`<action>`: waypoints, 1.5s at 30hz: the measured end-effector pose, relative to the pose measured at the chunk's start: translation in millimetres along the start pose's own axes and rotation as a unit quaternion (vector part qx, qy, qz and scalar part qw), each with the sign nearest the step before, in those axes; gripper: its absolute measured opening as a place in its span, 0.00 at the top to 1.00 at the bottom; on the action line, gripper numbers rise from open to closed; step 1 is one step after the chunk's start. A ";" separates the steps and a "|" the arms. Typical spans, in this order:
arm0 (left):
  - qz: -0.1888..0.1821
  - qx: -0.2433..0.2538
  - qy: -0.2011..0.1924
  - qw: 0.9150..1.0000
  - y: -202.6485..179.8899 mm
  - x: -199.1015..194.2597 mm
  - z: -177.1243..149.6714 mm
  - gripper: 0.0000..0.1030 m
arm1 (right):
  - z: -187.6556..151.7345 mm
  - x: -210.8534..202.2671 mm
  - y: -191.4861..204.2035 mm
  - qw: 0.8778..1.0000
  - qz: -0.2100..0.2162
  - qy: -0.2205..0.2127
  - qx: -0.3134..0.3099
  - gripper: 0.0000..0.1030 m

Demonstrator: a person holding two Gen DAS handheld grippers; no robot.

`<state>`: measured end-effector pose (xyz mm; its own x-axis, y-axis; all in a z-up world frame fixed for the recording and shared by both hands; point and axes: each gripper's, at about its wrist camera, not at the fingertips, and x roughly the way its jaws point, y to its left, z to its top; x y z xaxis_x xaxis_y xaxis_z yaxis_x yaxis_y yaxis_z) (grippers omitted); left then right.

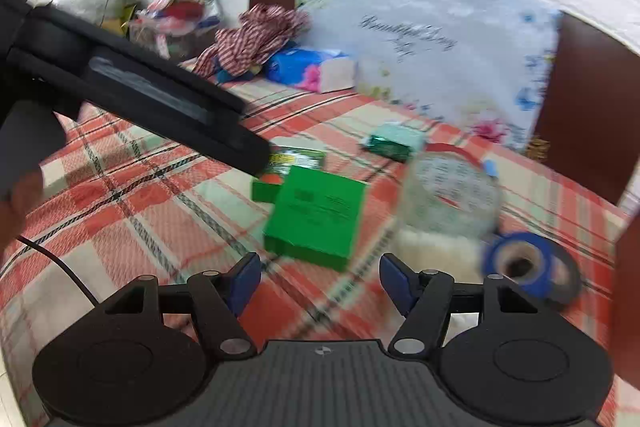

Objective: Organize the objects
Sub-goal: 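Grasp the plain green box with the left gripper and lift it, then lower the green box into the brown box and open the left gripper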

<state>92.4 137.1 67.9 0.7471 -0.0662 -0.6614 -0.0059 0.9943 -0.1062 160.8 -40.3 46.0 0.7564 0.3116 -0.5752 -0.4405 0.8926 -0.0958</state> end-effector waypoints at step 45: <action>-0.028 0.094 -0.065 0.993 -149.1 -29.2 -4.2 0.29 | -70.5 -119.3 -128.4 0.961 -0.186 -0.138 0.152 0.19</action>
<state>68.6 -9.5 100.0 0.8220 -0.1231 -0.5560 0.1531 0.9882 0.0076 93.0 -215.0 69.7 0.9522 -0.0100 -0.3054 0.0150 0.9998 0.0139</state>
